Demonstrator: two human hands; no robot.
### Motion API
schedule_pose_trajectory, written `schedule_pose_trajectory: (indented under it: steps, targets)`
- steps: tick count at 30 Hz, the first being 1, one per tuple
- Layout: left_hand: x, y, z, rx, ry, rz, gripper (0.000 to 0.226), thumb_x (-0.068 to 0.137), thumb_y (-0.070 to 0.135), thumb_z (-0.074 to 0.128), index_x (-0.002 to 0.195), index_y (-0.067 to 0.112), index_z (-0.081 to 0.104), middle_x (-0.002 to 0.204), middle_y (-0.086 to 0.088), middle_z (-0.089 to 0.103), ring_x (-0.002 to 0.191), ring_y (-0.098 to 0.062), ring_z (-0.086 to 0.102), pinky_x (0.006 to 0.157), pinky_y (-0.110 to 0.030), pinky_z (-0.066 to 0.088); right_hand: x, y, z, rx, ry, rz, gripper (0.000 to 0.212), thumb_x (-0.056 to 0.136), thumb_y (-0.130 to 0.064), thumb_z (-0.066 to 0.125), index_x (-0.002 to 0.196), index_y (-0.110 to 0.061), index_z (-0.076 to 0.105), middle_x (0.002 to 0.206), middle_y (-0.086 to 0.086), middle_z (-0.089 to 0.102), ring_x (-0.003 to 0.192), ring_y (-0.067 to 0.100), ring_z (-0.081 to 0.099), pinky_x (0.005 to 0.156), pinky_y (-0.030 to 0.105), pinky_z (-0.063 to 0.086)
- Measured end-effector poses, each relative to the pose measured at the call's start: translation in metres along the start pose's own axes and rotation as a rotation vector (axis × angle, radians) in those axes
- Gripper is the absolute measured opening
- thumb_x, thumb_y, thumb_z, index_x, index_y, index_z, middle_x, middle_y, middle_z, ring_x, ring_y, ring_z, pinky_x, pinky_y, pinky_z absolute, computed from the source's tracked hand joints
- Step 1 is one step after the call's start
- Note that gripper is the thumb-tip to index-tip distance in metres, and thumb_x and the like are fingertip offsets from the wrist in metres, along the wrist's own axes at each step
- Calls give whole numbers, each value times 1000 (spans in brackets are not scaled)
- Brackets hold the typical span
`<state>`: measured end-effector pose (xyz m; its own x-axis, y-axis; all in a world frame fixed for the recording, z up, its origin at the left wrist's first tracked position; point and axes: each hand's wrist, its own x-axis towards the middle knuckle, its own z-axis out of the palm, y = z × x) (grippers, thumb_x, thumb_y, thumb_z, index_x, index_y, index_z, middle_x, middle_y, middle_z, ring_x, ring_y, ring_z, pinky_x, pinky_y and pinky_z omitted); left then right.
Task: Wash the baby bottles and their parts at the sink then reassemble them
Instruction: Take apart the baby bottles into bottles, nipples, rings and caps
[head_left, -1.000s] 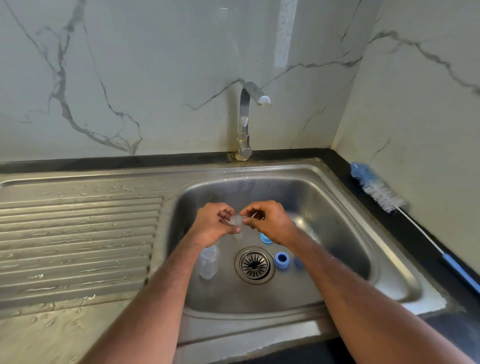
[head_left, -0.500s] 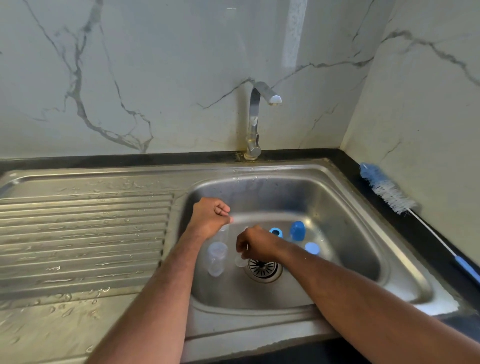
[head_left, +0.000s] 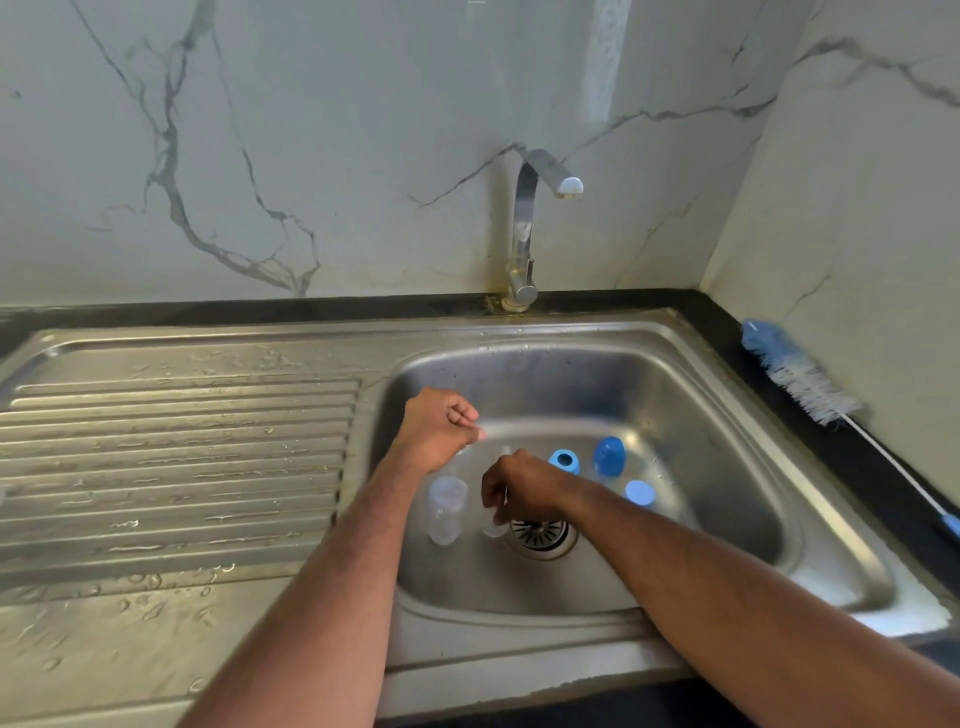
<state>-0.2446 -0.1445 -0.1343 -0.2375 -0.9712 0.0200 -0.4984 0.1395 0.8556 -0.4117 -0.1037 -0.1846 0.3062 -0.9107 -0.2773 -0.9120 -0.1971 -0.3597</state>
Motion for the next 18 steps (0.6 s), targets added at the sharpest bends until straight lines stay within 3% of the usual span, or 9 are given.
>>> schedule_pose_trajectory:
  steps: [5, 8, 12, 16, 18]
  targets:
    - [-6, 9, 0, -17, 44, 82, 17, 77, 8, 84, 77, 19, 72, 66, 3, 69, 59, -7, 64, 65, -21, 55, -11, -6, -21, 57, 156, 12, 27, 81, -15, 82, 107, -17, 74, 105, -4, 72, 85, 6, 58, 75, 18, 42]
    - [-16, 15, -6, -82, 162, 136, 14, 80, 7, 81, 75, 18, 74, 65, 6, 69, 58, -7, 63, 68, -29, 58, -21, -12, -41, 123, 359, 45, 14, 83, -13, 77, 96, -17, 77, 96, -3, 74, 78, 7, 60, 74, 22, 46]
    - [-31, 20, -34, -95, 243, 194, 12, 84, 5, 76, 77, 15, 76, 64, 9, 69, 54, 2, 60, 63, -23, 52, -32, -33, -62, 247, 558, 77, 5, 89, -14, 73, 90, -18, 76, 89, -5, 71, 76, 5, 65, 72, 22, 56]
    - [-52, 16, -75, -43, 309, 220, 22, 82, 5, 78, 71, 24, 73, 63, 9, 70, 52, -2, 61, 62, -29, 55, -31, -74, -78, 249, 633, -14, 5, 90, -12, 72, 91, -17, 75, 88, -8, 69, 78, 4, 65, 71, 17, 54]
    - [-67, 11, -96, -10, 328, 235, 26, 83, 5, 78, 70, 26, 70, 60, 12, 67, 52, 2, 60, 59, -22, 52, -28, -99, -85, 239, 635, -65, 5, 90, -11, 71, 90, -15, 75, 85, -9, 67, 75, 5, 64, 69, 17, 54]
